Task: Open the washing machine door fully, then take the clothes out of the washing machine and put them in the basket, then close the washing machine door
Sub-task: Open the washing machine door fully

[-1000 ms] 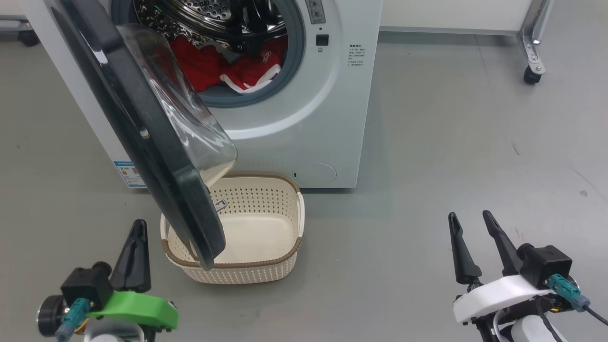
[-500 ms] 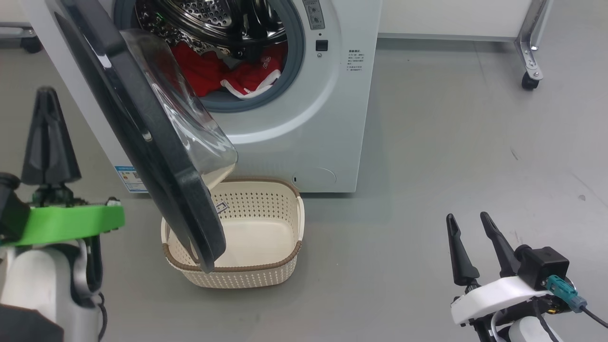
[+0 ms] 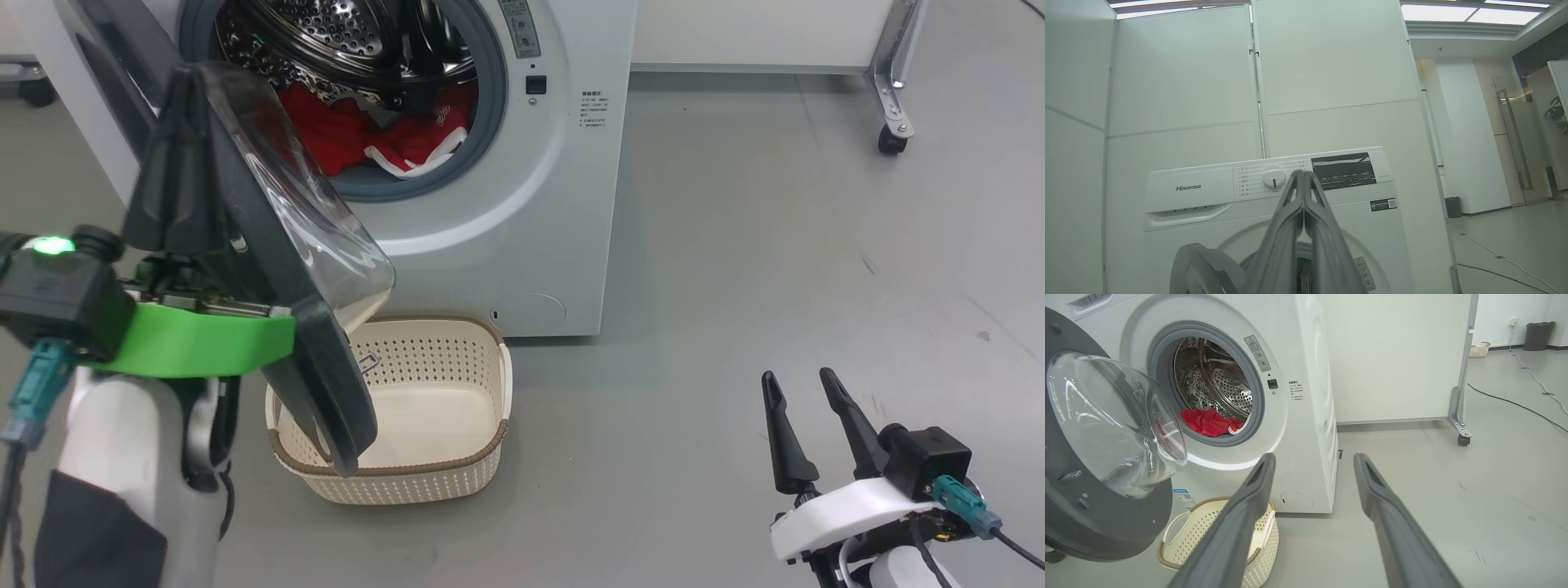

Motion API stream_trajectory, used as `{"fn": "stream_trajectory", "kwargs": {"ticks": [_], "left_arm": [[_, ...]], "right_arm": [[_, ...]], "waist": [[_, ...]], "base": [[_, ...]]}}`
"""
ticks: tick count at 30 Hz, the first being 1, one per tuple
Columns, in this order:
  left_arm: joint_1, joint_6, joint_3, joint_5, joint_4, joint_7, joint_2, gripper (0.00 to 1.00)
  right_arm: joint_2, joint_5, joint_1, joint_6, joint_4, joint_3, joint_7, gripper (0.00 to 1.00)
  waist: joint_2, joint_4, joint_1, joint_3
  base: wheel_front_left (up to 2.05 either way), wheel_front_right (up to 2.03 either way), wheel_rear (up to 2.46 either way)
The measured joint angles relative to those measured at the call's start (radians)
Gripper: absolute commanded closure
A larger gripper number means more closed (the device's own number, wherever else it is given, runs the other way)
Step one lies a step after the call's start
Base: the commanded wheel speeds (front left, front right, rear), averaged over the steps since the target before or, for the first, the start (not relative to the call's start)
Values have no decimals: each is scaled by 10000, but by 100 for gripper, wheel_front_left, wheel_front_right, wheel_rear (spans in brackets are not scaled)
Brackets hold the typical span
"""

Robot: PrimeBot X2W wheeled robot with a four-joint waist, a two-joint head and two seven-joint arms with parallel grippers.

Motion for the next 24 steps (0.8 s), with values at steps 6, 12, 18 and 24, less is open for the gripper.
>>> {"fn": "stream_trajectory", "kwargs": {"ticks": [6, 12, 18, 24], "left_arm": [[369, -123, -1003, 88, 422, 600, -247, 100], [1194, -182, -1747, 69, 1127, 1106, -424, 100], [1678, -180, -1900, -29, 1741, 1446, -433, 100], [2001, 63, -1870, -59, 2433, 1833, -454, 100]], "right_arm": [[144, -17, 12, 88, 94, 36, 0, 0], [182, -33, 19, 167, 115, -81, 0, 0], [259, -92, 19, 238, 173, -71, 0, 0], [286, -127, 19, 259, 213, -153, 0, 0]], "waist": [[0, -189, 0, 4], [0, -360, 0, 58], [0, -541, 0, 145], [0, -709, 0, 237]], "base": [[0, 0, 0], [0, 0, 0], [0, 0, 0], [0, 0, 0]]}}
